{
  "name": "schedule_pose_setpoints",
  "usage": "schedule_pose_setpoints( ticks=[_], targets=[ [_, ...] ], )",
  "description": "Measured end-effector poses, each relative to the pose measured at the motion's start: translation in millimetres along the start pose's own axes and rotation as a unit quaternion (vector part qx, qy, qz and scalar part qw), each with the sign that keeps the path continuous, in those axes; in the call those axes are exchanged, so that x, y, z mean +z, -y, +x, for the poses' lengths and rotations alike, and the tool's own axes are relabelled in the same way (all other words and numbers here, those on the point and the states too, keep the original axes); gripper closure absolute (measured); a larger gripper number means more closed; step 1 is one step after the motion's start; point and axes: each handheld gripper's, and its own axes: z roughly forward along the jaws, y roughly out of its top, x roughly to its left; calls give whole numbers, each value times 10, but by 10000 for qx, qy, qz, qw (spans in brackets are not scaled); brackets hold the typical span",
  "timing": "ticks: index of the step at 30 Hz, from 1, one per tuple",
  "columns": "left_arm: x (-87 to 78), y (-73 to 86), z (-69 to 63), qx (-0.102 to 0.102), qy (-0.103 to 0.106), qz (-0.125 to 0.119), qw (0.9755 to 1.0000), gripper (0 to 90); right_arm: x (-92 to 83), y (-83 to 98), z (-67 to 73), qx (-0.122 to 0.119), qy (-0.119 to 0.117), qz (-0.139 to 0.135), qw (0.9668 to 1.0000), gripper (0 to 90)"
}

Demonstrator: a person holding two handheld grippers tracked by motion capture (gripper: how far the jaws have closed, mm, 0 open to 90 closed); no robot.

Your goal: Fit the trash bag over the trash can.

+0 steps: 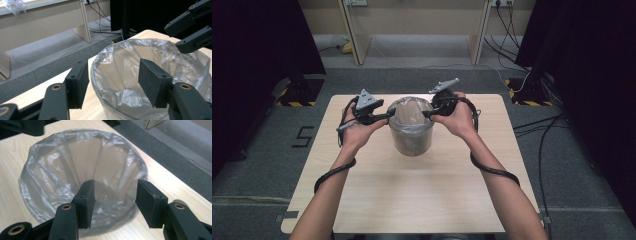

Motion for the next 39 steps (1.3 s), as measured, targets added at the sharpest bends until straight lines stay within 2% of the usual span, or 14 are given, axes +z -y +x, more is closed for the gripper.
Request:
schedule_pose_setpoints(
  ticks=[3,10,14,17,30,39],
  targets=[
    [-30,23,11,-41,-18,-9,10000,373,-46,59,-42,180,-6,-112,9998,487],
    [-121,77,23,-63,-78,-37,9999,313,-165,190,-116,412,72,-325,9986,473],
    [-207,111,46,-80,-122,-84,9999,302,-219,256,-147,462,109,-391,9981,469],
    [-281,149,72,-68,-163,-95,9998,302,-278,340,-178,590,126,-454,9971,461],
    [-484,338,98,-133,-242,-141,9995,302,-404,613,-259,825,178,-483,9953,455],
    [-600,456,124,-186,-338,-151,9991,303,-454,758,-263,849,219,-480,9950,452]
  ],
)
